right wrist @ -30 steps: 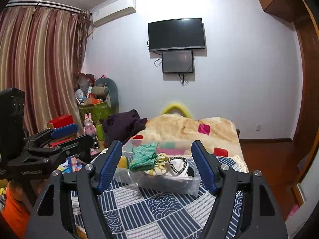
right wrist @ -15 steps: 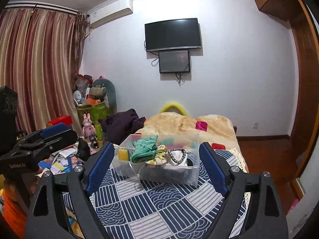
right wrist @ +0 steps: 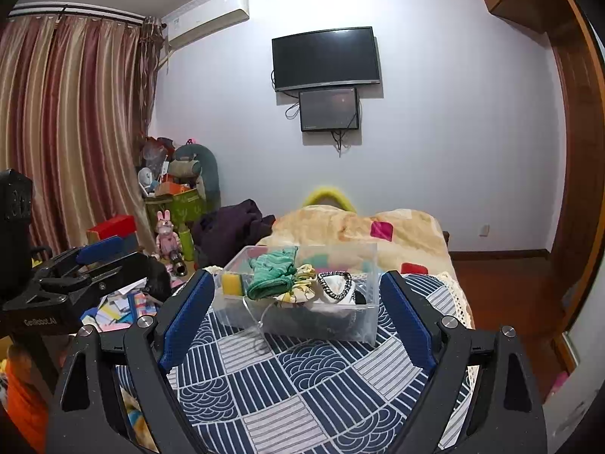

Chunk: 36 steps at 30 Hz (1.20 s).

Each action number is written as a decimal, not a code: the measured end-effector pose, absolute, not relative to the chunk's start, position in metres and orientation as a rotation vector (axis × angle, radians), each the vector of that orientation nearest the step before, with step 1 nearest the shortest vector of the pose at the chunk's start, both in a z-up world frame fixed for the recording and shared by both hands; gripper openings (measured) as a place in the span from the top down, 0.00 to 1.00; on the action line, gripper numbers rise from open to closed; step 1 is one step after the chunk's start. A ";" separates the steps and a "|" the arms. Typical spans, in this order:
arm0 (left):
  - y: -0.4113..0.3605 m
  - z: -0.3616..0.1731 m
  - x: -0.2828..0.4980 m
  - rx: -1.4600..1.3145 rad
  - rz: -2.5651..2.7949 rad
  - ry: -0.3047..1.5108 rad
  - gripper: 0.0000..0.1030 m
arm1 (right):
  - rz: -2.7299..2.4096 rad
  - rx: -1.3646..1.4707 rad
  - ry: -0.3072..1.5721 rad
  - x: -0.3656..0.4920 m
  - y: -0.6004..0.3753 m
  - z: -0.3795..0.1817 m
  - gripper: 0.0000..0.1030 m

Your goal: Organize soft objects

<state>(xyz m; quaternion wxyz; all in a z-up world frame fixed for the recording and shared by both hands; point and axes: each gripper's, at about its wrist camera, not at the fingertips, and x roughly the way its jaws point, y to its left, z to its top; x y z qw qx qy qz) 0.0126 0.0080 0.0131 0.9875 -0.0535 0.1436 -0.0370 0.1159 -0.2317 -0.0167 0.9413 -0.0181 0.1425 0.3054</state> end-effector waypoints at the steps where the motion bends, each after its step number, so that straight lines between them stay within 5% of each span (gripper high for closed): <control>1: 0.008 0.013 0.013 -0.109 -0.077 0.290 0.00 | 0.624 -0.036 0.292 0.116 -0.232 -0.017 0.14; 36: 0.004 0.013 0.012 -0.101 -0.080 0.291 0.00 | 0.636 -0.039 0.292 0.113 -0.229 -0.017 0.14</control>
